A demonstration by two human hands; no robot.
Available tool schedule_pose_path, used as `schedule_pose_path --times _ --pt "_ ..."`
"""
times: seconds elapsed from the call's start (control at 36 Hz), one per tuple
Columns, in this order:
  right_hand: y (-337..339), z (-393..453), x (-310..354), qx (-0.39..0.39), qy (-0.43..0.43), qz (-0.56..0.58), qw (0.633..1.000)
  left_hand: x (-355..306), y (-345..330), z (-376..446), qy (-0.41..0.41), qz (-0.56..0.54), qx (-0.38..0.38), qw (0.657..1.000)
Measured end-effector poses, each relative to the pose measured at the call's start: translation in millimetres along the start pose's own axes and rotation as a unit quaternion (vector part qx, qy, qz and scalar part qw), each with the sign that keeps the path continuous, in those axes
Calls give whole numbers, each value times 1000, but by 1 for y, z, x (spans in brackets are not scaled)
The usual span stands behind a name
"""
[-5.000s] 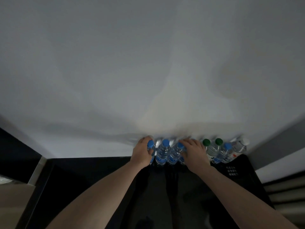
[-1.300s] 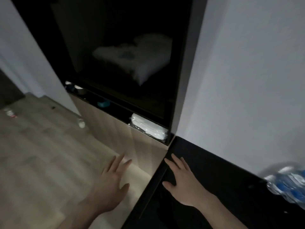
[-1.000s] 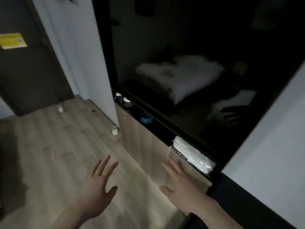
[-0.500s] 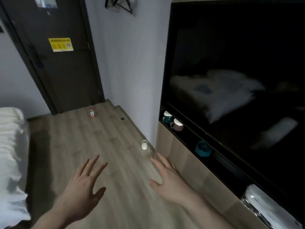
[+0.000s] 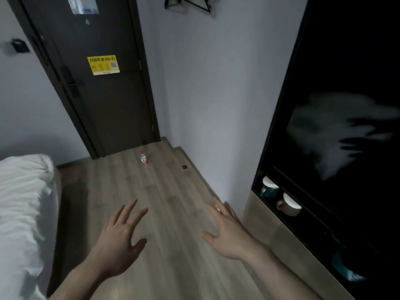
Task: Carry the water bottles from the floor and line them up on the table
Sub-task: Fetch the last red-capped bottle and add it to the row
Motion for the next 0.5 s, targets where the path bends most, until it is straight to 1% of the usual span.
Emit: schedule_pose_path --times 0.14,0.19,0.28,0.42,0.5 --pt "19 112 -3 7 23 -17 1000 29 19 89 28 3 -17 999" --pt "20 157 3 27 26 -27 999 42 28 116 39 11 -23 999" --pt "20 217 15 49 49 -28 997 66 40 149 58 -14 -44 997" --pt "27 318 36 70 83 -55 993 122 56 222 91 -14 -53 994" --pt "28 376 45 80 83 -60 991 163 61 272 101 -1 -47 994"
Point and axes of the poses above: each hand's wrist, its own z-axis towards the middle knuckle, its own y-axis out of the back of the hand, x = y × z, the point moved 5 cm from there along z, towards the middle knuckle, and after that the axes turned 10 degrees about y, right-handed, at the moved point
